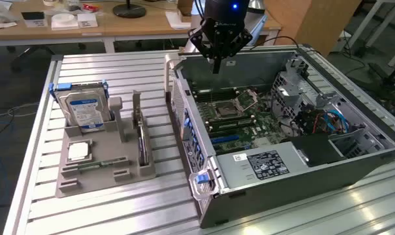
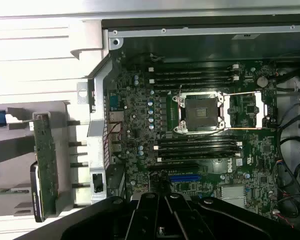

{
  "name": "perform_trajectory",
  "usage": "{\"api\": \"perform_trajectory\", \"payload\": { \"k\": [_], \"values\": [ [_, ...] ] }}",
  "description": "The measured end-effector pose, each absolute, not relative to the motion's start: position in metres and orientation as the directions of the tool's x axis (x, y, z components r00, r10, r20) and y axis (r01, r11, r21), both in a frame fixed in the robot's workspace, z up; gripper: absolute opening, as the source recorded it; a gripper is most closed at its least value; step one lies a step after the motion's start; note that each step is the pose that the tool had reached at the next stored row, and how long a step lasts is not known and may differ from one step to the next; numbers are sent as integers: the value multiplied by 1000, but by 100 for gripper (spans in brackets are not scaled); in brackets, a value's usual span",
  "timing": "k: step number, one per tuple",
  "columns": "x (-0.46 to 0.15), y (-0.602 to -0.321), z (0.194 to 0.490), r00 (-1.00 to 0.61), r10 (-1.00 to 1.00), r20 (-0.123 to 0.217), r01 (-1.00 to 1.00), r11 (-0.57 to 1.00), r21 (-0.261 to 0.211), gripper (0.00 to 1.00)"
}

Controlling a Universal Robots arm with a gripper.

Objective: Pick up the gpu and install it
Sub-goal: 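Reach for the gpu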

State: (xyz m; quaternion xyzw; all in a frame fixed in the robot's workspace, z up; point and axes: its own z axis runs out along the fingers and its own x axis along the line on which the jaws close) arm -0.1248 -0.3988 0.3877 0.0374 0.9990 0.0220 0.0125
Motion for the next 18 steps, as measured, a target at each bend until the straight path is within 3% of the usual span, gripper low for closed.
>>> {"api": "perform_trajectory", "payload": {
  "k": [18],
  "values": [
    [-147,-399,388,-997,75,-23,74,996,45,11]
  ]
}}
